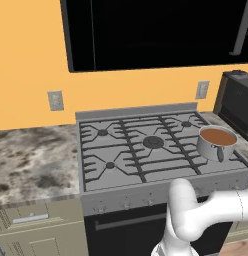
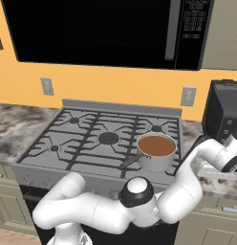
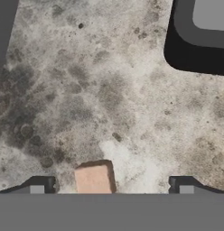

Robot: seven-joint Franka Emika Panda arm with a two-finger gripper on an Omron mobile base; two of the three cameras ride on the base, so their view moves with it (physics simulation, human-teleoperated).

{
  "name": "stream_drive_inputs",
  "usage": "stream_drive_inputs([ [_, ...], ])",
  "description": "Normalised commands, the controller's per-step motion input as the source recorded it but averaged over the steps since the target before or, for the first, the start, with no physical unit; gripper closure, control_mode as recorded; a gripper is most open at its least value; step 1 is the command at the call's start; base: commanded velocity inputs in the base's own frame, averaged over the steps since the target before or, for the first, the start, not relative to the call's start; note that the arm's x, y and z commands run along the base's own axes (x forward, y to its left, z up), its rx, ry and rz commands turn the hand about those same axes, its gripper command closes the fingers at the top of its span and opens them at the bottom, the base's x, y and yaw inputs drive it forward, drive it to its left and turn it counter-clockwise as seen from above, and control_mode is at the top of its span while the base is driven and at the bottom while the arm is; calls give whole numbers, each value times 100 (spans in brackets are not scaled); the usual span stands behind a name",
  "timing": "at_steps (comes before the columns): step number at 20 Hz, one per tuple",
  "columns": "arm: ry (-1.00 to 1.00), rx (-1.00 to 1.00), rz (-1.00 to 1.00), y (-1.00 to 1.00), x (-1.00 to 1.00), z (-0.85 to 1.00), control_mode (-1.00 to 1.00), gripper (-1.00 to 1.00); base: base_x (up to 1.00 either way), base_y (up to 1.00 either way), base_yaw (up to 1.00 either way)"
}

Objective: Pick up the sugar cube(s) and place them in the saucepan with hot chocolate.

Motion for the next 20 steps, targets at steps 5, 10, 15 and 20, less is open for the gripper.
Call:
stream_drive_inputs([
  [5, 0, 0, 1, 35, -10, -16, -100, 100, 0, 0, 0],
  [10, 0, 0, 0, 22, -19, -14, -100, 100, 0, 0, 0],
  [15, 0, 0, 0, 8, -7, -6, -100, 100, 0, 0, 0],
  [20, -8, -1, 0, 15, -14, 2, -100, 100, 0, 0, 0],
])
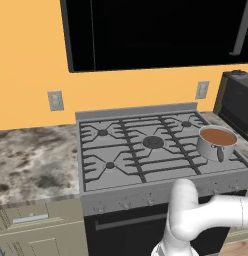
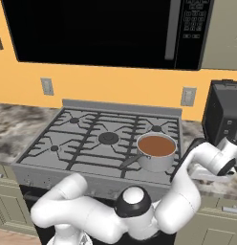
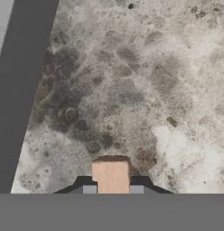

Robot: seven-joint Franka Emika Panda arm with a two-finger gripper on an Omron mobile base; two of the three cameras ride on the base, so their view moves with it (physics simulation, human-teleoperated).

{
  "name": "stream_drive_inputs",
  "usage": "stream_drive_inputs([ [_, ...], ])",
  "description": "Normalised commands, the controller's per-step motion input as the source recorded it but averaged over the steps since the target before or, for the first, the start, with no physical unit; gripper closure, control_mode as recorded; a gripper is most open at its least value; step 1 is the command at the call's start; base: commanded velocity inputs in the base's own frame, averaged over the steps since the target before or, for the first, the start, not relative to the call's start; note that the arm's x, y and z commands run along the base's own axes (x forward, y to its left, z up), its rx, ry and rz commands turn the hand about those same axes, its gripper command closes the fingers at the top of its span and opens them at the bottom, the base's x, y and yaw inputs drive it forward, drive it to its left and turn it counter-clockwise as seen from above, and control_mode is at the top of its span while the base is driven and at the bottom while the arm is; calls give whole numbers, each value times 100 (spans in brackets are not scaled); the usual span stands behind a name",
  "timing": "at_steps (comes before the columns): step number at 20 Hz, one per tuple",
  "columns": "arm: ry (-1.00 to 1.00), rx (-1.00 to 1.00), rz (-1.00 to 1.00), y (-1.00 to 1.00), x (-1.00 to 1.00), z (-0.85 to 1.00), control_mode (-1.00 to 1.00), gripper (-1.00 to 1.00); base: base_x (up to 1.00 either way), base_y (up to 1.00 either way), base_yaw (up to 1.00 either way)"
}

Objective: Pick up the sugar cube(s) and place them in the saucepan with hot chocolate.

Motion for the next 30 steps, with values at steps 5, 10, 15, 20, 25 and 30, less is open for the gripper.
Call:
stream_drive_inputs([
  [5, -17, -7, -2, 19, -29, 53, -100, 100, 0, 0, 0],
  [10, -10, 0, -7, 9, -38, 87, -100, 100, 0, 0, 0],
  [15, -32, -6, 0, 79, -40, 52, -100, 100, 0, 0, 0],
  [20, -14, -14, -1, 96, -2, 67, -100, 100, 0, 0, 0],
  [25, 0, -18, -4, 32, 26, 46, -100, 100, 0, 0, 0],
  [30, 12, 13, -14, 1, 29, 4, -100, 100, 0, 0, 0],
])
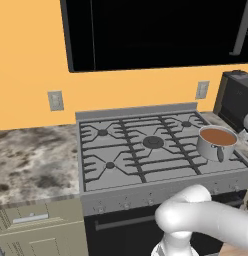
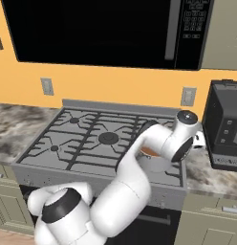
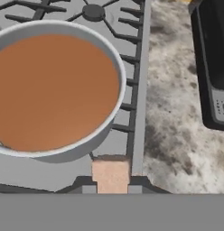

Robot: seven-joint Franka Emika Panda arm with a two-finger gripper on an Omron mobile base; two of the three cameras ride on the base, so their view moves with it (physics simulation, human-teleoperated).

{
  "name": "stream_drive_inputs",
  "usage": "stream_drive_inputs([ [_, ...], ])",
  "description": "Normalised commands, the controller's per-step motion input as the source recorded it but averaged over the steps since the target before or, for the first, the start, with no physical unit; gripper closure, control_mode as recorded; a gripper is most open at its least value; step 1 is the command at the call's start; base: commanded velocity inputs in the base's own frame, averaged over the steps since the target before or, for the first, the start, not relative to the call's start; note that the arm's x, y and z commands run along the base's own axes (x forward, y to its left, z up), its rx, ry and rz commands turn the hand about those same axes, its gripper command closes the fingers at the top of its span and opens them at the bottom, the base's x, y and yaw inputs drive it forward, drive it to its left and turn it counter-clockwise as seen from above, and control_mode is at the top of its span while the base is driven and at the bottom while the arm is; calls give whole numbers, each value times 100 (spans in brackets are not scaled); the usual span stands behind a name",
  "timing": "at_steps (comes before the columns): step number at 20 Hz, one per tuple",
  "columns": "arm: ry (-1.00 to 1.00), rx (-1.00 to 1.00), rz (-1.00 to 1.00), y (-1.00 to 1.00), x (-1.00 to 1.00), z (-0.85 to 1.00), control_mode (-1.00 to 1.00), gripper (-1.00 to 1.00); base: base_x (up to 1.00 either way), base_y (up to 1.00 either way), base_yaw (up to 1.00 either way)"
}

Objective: Pick up the sugar cube(s) and place them in the saucepan with hot chocolate.

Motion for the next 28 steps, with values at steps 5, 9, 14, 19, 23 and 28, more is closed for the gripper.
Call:
stream_drive_inputs([
  [5, 2, 30, -10, 16, 26, 13, -100, 100, 0, 0, 0],
  [9, 1, 17, 0, 16, 22, 14, -100, 100, 0, 0, 0],
  [14, 2, -8, 0, 49, 27, -6, -100, 100, 0, 0, 0],
  [19, 2, -14, 0, 49, 44, -10, -100, 100, 0, 0, 0],
  [23, 0, -4, 0, 41, 30, -23, -100, 100, 0, 0, 0],
  [28, 0, 0, 0, 5, 18, -24, -100, 100, 0, 0, 0],
])
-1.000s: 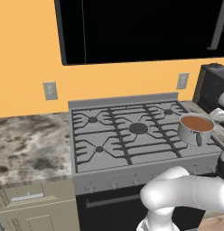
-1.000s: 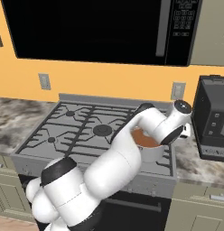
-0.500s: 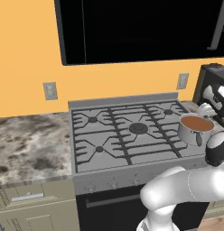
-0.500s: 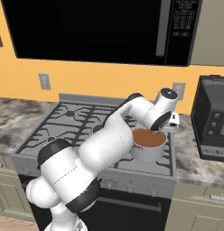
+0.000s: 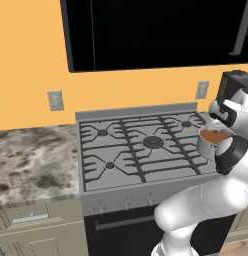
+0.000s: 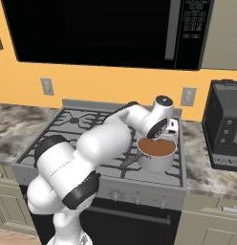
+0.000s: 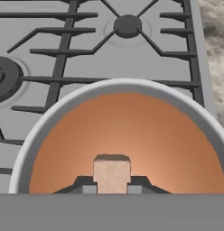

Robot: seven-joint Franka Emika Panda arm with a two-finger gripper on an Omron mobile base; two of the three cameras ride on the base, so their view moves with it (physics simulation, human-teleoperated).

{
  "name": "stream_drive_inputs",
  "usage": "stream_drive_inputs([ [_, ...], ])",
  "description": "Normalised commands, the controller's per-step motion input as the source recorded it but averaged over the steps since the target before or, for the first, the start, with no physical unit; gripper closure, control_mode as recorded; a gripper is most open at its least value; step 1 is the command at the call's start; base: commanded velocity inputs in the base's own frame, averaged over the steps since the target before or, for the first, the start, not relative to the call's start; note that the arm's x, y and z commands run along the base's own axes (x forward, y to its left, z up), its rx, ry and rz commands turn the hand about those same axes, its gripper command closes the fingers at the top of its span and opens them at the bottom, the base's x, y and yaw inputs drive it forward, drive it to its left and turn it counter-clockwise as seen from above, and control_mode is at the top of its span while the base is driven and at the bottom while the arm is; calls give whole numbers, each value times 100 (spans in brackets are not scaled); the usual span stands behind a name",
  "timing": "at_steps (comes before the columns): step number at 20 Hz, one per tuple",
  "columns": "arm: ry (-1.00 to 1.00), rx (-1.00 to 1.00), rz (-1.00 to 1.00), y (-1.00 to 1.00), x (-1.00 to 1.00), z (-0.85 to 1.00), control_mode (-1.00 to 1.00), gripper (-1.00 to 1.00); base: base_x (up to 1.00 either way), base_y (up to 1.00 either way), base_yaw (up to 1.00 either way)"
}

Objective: Pick up the sugar cube(s) and place them in the saucepan with hot chocolate.

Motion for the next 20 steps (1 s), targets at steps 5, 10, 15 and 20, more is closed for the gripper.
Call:
stream_drive_inputs([
  [5, 2, 0, 0, 0, 0, -1, -100, -100, 0, 0, 0],
  [10, 0, 0, 0, 0, 0, 0, -100, -100, 0, 0, 0],
  [15, 0, 0, 0, 0, 0, 0, -100, -100, 0, 0, 0],
  [20, 0, 0, 0, 0, -8, 0, -100, -100, 0, 0, 0],
])
